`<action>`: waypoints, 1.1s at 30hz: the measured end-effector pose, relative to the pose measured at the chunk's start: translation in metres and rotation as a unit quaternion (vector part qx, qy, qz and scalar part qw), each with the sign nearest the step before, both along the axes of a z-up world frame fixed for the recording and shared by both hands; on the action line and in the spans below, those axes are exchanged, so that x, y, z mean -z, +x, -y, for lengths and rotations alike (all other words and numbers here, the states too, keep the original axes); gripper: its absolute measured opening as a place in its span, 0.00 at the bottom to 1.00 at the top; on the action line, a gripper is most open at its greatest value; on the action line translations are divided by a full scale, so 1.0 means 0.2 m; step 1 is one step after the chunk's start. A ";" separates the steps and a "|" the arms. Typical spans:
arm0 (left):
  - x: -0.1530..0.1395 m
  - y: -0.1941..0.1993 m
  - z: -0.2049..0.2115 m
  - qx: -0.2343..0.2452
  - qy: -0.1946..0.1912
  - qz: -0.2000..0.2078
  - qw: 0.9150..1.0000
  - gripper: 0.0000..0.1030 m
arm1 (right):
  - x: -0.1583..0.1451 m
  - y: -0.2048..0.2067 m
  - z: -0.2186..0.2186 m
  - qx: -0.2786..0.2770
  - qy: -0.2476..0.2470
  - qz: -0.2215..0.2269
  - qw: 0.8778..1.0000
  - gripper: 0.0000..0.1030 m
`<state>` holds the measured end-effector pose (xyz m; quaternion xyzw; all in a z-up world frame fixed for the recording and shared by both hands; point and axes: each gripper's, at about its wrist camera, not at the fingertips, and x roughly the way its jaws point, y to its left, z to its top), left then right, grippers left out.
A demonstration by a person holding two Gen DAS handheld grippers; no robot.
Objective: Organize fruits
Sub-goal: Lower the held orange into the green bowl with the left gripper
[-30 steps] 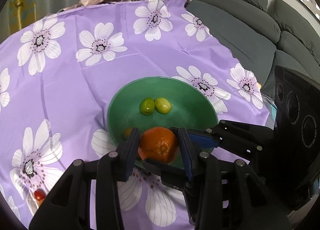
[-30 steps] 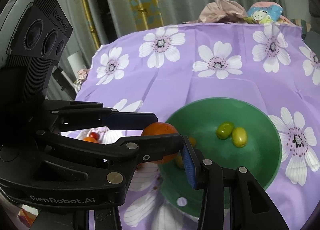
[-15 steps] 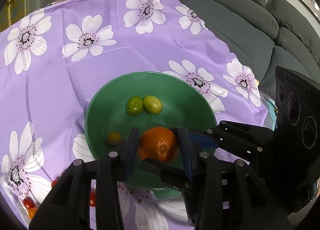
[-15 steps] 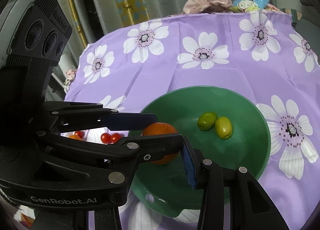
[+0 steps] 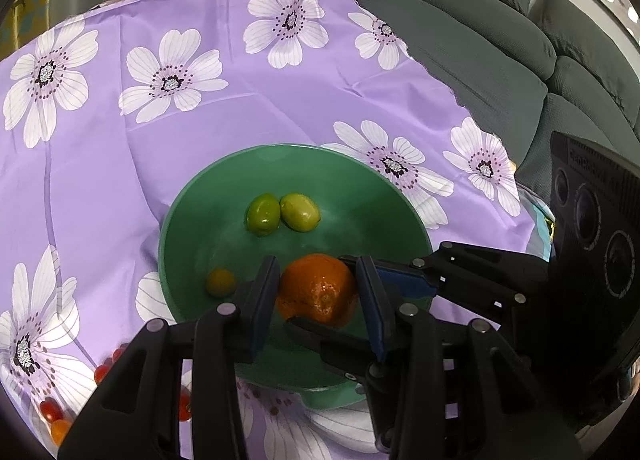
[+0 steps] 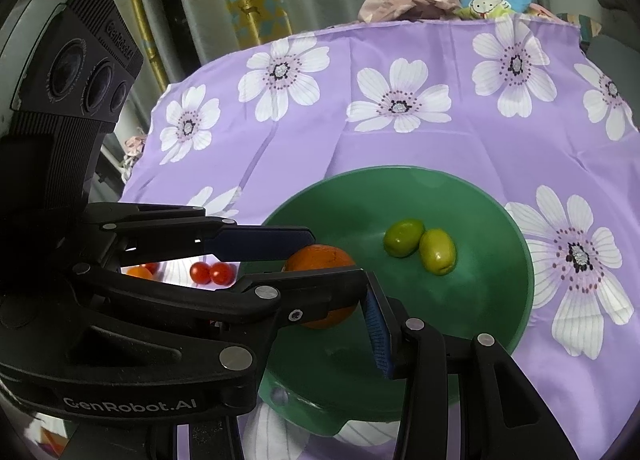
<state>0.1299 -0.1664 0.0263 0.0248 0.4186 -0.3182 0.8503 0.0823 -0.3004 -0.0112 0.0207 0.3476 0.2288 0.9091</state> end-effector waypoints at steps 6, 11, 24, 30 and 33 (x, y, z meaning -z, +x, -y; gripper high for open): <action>0.01 0.01 0.01 0.002 0.001 -0.003 1.000 0.38 | 0.00 0.00 0.00 0.000 -0.004 -0.002 1.000 0.43; 0.03 0.02 0.02 0.003 0.002 -0.005 1.000 0.38 | 0.01 0.01 0.01 0.001 -0.006 -0.006 1.000 0.43; 0.05 0.03 0.04 0.006 0.001 -0.009 1.000 0.38 | 0.02 0.01 0.01 0.001 -0.013 -0.010 1.000 0.43; 0.05 0.03 0.03 0.006 0.002 -0.009 1.000 0.38 | 0.02 0.01 0.02 0.001 -0.013 -0.010 1.000 0.43; 0.05 0.03 0.04 0.006 0.002 -0.009 1.000 0.38 | 0.02 0.01 0.02 0.001 -0.013 -0.011 1.000 0.43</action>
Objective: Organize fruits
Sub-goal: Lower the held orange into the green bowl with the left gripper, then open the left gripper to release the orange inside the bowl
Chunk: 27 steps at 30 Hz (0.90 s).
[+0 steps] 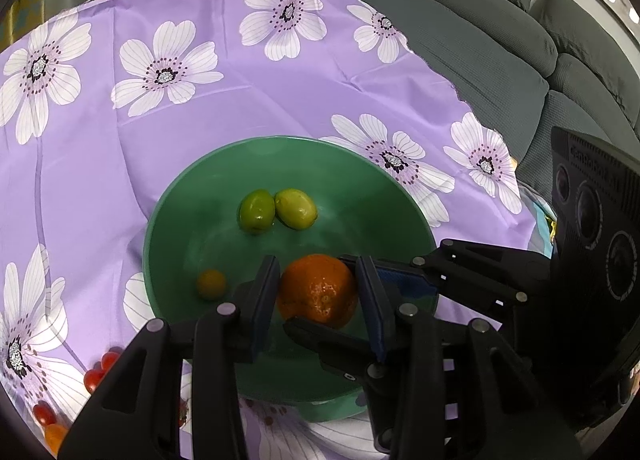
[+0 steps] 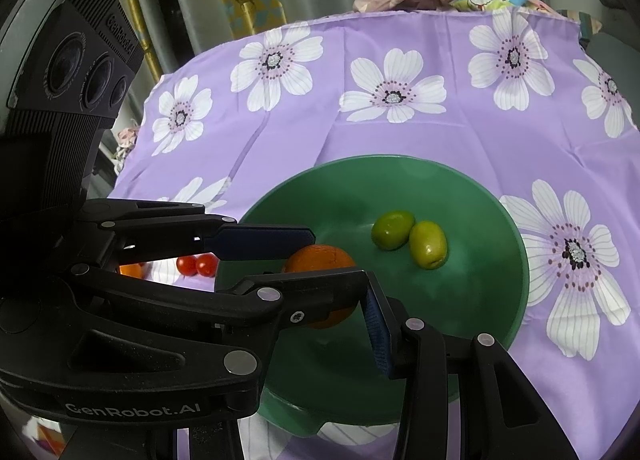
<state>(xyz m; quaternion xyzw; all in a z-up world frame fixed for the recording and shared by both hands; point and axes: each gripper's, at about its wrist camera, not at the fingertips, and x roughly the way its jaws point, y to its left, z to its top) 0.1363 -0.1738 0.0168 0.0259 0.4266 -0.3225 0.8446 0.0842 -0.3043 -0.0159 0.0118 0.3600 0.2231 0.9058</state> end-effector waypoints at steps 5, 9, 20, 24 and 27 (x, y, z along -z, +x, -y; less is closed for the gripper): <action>0.00 0.00 0.00 0.000 0.000 0.000 1.000 0.38 | 0.00 0.00 0.00 0.000 -0.001 0.000 1.000 0.43; 0.00 0.00 0.00 0.000 0.000 0.000 1.000 0.38 | 0.00 0.00 0.00 0.001 -0.001 0.001 1.000 0.43; 0.01 0.00 0.01 0.000 0.000 -0.001 1.000 0.38 | 0.01 0.00 0.00 0.001 -0.002 0.000 1.000 0.43; 0.01 0.00 0.01 0.000 0.000 -0.001 1.000 0.38 | 0.01 0.00 0.00 0.001 -0.002 0.000 1.000 0.43; 0.01 0.00 0.01 0.000 0.000 -0.001 1.000 0.38 | 0.01 0.00 0.00 0.001 -0.001 -0.001 1.000 0.43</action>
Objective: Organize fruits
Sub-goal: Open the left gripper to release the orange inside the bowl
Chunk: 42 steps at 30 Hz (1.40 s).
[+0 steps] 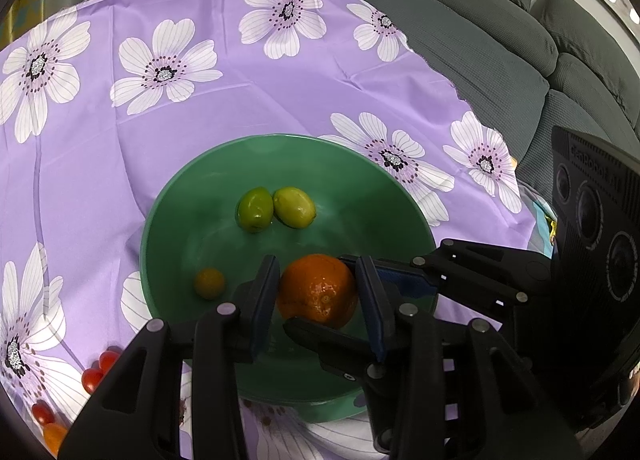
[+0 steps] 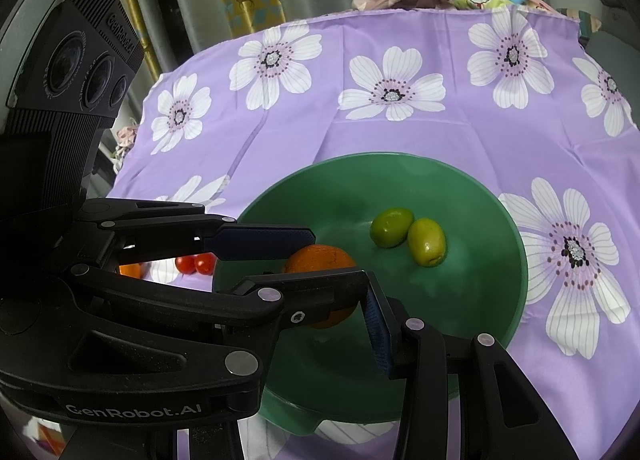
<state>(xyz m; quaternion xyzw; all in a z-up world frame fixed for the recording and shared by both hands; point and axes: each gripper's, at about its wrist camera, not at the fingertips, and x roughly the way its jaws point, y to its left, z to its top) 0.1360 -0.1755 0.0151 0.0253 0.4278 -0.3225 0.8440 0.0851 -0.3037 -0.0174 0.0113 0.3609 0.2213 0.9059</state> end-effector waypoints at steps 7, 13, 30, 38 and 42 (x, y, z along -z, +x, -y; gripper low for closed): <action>0.00 0.00 0.00 0.000 0.000 -0.001 1.000 0.38 | 0.00 0.00 0.00 0.001 0.000 0.000 1.000 0.43; 0.01 0.00 0.00 -0.001 0.000 -0.002 1.000 0.38 | 0.01 0.00 0.01 0.001 0.000 -0.001 1.000 0.43; 0.03 0.00 0.00 -0.001 0.001 -0.006 1.000 0.38 | 0.02 0.00 0.02 0.001 -0.001 -0.003 1.000 0.43; 0.03 0.01 0.00 -0.002 -0.001 -0.008 1.000 0.38 | 0.02 0.01 0.02 0.001 0.000 -0.004 1.000 0.43; 0.03 0.01 0.00 -0.003 0.000 -0.010 1.000 0.38 | 0.02 0.01 0.01 0.001 -0.001 -0.005 1.000 0.43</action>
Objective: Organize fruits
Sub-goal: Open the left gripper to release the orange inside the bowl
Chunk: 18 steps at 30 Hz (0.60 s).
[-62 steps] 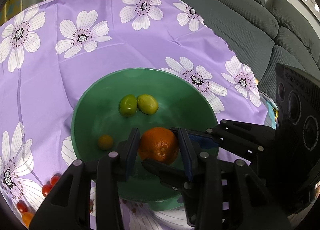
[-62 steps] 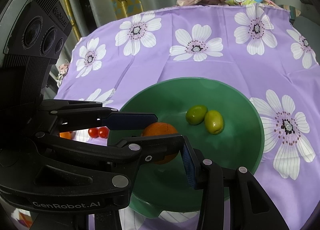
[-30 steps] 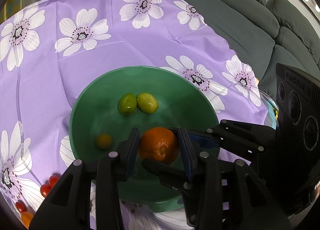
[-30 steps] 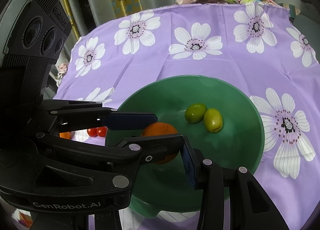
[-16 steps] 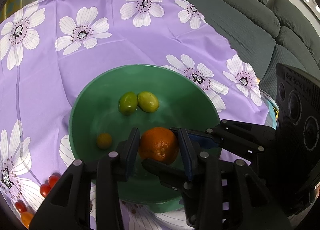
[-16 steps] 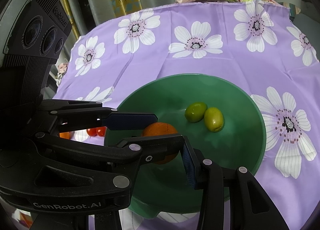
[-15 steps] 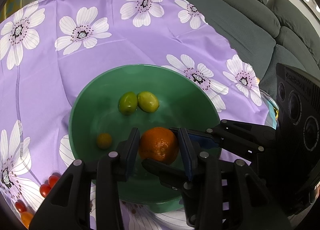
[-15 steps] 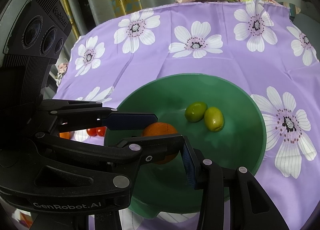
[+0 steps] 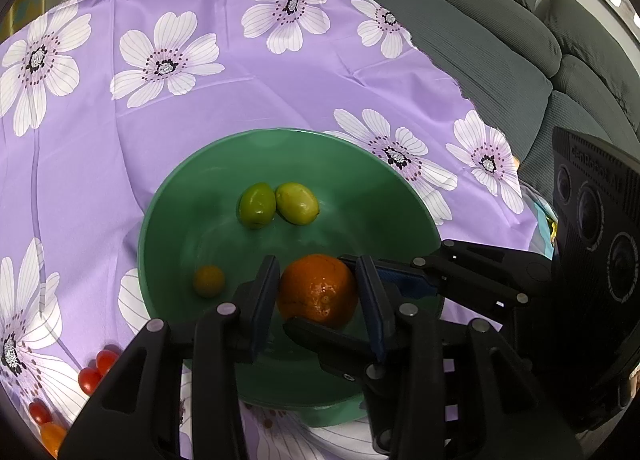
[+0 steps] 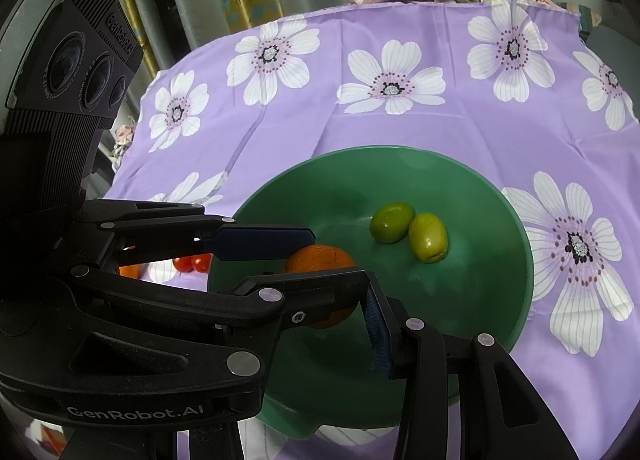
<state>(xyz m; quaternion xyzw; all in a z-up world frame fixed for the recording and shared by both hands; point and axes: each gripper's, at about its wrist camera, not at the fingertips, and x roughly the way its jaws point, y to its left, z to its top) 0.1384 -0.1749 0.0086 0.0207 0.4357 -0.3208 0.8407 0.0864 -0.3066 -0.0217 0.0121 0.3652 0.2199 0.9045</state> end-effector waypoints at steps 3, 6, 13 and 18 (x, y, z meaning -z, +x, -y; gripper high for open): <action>0.00 0.00 0.00 -0.001 0.000 -0.001 1.000 0.38 | 0.02 -0.01 0.02 0.000 0.001 -0.001 1.000 0.43; 0.00 0.01 0.00 -0.001 0.001 -0.002 1.000 0.38 | 0.03 -0.02 0.02 0.000 0.001 -0.002 1.000 0.43; 0.00 0.01 0.00 -0.001 0.000 -0.003 1.000 0.38 | 0.02 -0.01 0.01 0.000 0.000 -0.003 1.000 0.44; 0.01 0.01 0.00 -0.002 0.000 -0.005 1.000 0.38 | 0.03 0.00 0.01 0.000 0.001 -0.005 1.000 0.44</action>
